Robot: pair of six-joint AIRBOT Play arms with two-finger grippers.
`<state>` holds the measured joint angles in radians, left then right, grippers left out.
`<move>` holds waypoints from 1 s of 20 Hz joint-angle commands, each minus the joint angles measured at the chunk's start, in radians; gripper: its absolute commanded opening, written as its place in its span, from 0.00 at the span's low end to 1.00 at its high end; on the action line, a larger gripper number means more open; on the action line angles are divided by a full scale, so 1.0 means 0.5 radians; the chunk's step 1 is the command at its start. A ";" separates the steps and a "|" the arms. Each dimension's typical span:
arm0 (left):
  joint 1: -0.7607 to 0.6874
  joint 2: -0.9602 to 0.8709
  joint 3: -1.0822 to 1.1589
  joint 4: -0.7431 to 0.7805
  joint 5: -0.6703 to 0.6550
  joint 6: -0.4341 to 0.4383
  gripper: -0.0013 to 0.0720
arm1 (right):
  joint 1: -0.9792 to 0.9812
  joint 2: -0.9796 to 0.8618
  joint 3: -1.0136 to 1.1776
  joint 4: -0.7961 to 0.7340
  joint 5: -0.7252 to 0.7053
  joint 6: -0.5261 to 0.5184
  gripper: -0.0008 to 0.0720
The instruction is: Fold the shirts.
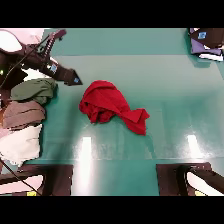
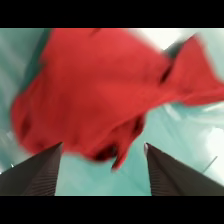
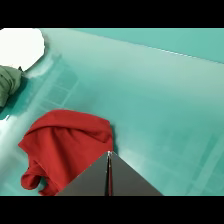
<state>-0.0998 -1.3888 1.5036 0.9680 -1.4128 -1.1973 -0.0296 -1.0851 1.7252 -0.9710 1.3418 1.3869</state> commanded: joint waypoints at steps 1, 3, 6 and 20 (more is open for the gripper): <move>0.217 -0.005 -0.436 -0.008 -0.034 -0.049 0.83 | 0.002 -0.001 -0.001 0.000 0.034 0.000 0.04; 0.246 -0.005 -0.737 -0.085 0.127 0.037 0.83 | 0.002 -0.005 -0.001 0.001 0.042 0.001 0.04; 0.177 -0.007 -1.051 -0.305 0.479 0.221 0.83 | 0.002 -0.007 -0.002 0.001 0.042 0.001 0.04; -0.107 -0.047 -0.979 -0.320 0.988 0.259 0.05 | 0.008 -0.008 -0.018 -0.140 0.290 0.002 0.04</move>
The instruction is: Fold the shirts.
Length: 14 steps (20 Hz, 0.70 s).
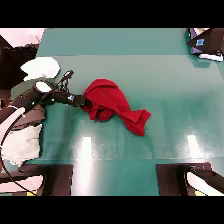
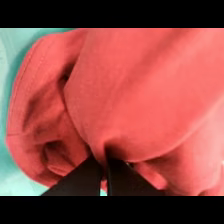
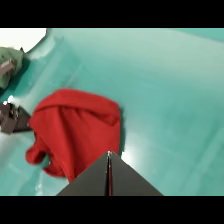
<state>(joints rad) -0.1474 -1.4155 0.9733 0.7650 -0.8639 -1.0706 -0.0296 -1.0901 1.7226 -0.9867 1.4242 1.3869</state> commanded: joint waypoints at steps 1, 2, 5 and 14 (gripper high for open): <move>-0.011 0.037 0.172 0.196 -0.226 -0.020 0.05 | 0.023 0.015 -0.081 -0.143 0.181 0.006 0.04; -0.011 0.083 0.272 0.324 -0.330 -0.068 0.05 | 0.023 0.043 -0.192 -0.166 0.215 0.022 0.04; -0.011 0.259 0.603 0.602 -0.612 -0.110 0.05 | 0.050 0.156 -0.767 -0.162 0.121 0.110 0.04; -0.011 0.375 0.778 0.583 -0.753 -0.113 0.05 | 0.323 -0.049 -2.116 0.434 -0.835 0.140 0.70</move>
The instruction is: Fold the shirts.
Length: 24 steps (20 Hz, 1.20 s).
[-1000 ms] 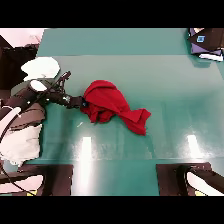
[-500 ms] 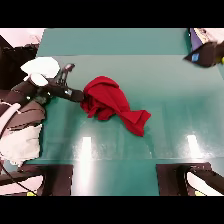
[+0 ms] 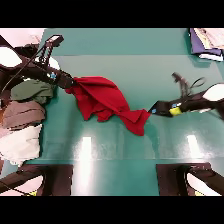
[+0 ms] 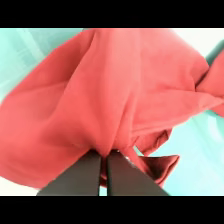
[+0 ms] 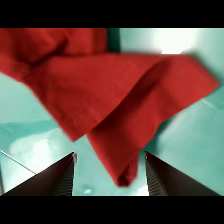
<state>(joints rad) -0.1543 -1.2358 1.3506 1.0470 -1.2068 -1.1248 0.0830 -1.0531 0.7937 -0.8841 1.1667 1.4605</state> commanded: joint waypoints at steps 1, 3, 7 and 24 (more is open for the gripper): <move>0.002 0.016 0.020 0.018 -0.082 -0.005 0.05 | 0.137 -0.198 -0.256 0.288 -0.379 -0.050 0.70; 0.002 0.016 0.018 0.019 -0.099 -0.005 0.05 | 0.222 -0.331 -0.209 0.405 -0.467 -0.104 0.70; 0.002 0.016 0.018 0.018 -0.115 -0.005 0.05 | 0.334 -0.573 -0.041 0.409 -0.513 -0.103 0.69; 0.002 0.336 1.648 0.251 -0.126 -0.206 0.05 | -0.327 0.436 1.708 -0.196 -0.233 -0.246 0.03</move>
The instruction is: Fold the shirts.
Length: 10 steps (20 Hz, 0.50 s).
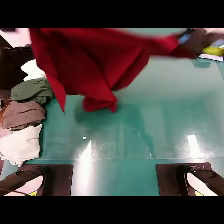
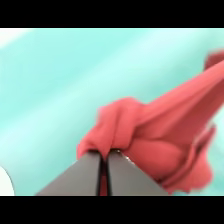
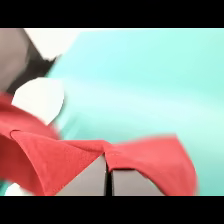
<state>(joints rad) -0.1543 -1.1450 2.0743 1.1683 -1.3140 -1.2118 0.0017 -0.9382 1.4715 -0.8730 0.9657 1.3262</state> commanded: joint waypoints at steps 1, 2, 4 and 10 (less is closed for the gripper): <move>0.002 0.237 0.200 0.008 0.103 -0.032 0.05 | -0.223 0.263 0.457 -0.264 0.227 0.023 0.03; 0.002 0.320 0.200 0.005 0.105 -0.033 0.05 | -0.290 0.322 0.554 -0.304 0.276 0.024 0.03; 0.002 0.457 0.200 -0.034 0.114 -0.045 0.05 | -0.439 0.408 0.720 -0.344 0.337 0.024 0.03; 0.002 0.577 0.110 -0.300 0.080 -0.097 0.05 | -0.936 0.230 1.308 -0.227 0.708 0.041 0.03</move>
<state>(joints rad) -0.1543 -0.8803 2.1544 1.0649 -1.2594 -1.2488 -0.3672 -0.7807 1.9942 -1.0119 1.2167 1.3403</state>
